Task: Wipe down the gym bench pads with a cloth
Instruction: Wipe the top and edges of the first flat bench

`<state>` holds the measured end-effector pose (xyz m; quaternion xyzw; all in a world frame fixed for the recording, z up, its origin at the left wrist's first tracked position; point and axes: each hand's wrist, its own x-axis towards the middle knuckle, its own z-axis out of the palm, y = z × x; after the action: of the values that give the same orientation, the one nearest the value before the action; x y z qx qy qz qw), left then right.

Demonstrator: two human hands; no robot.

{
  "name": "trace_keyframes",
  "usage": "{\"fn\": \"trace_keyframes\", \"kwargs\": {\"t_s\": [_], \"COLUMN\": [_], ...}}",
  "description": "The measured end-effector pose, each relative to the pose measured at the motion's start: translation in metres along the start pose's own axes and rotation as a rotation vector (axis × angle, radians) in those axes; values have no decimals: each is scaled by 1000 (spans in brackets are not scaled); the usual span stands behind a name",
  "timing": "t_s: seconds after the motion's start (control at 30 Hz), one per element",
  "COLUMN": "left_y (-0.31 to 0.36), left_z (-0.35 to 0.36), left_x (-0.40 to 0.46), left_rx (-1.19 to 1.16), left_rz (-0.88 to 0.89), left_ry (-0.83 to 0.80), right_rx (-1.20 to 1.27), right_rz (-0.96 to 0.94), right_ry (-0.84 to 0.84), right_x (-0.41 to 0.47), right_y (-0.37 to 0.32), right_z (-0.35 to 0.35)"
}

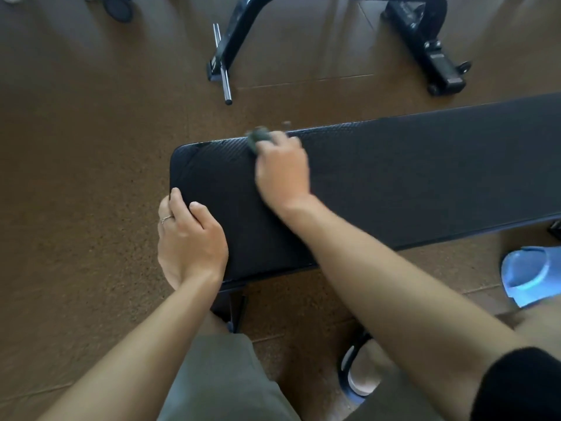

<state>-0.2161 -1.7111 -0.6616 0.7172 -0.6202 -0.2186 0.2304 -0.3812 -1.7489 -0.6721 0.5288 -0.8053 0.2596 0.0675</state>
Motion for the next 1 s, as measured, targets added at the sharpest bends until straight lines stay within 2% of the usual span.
{"fn": "trace_keyframes", "kwargs": {"t_s": [0.1,0.17,0.2,0.27,0.37,0.43,0.47,0.57,0.67,0.7,0.77,0.83,0.93,1.0], "left_y": [-1,0,0,0,-1,-2,-3,-2,9,14,26,33,29,24], "left_z": [-1,0,0,0,3,5,6,4,4,5,7,12,21,26], "left_x": [0,0,0,0,0,3,4,1,-6,-7,-6,-7,-12,-19], "left_rx": [-2,6,7,12,42,76,95,157,154,129,67,68,193,257], "left_rz": [-1,1,3,9,30,59,66,114,215,244,284,317,367,399], "left_ry": [0,4,8,10,12,13,8,0,3,-2,-33,-94,-144,-139], "right_rx": [145,189,181,102,-101,-159,-181,-115,56,92,106,25,-143,-194], "right_rz": [-358,-506,-522,-403,78,325,368,232,-60,-155,-275,-205,168,407], "right_ry": [-202,-217,-200,-104,30,90,112,115,-85,-143,-188,-129,38,125], "right_x": [-26,-21,-19,-19,-30,-45,-53,-87,-128,-136,-133,-118,-103,-100], "right_y": [-48,-24,-1,59,156,173,163,85,-1,-15,2,52,147,171], "right_z": [4,-10,-18,-40,-83,-97,-96,-78,-63,-64,-73,-88,-114,-123]}}
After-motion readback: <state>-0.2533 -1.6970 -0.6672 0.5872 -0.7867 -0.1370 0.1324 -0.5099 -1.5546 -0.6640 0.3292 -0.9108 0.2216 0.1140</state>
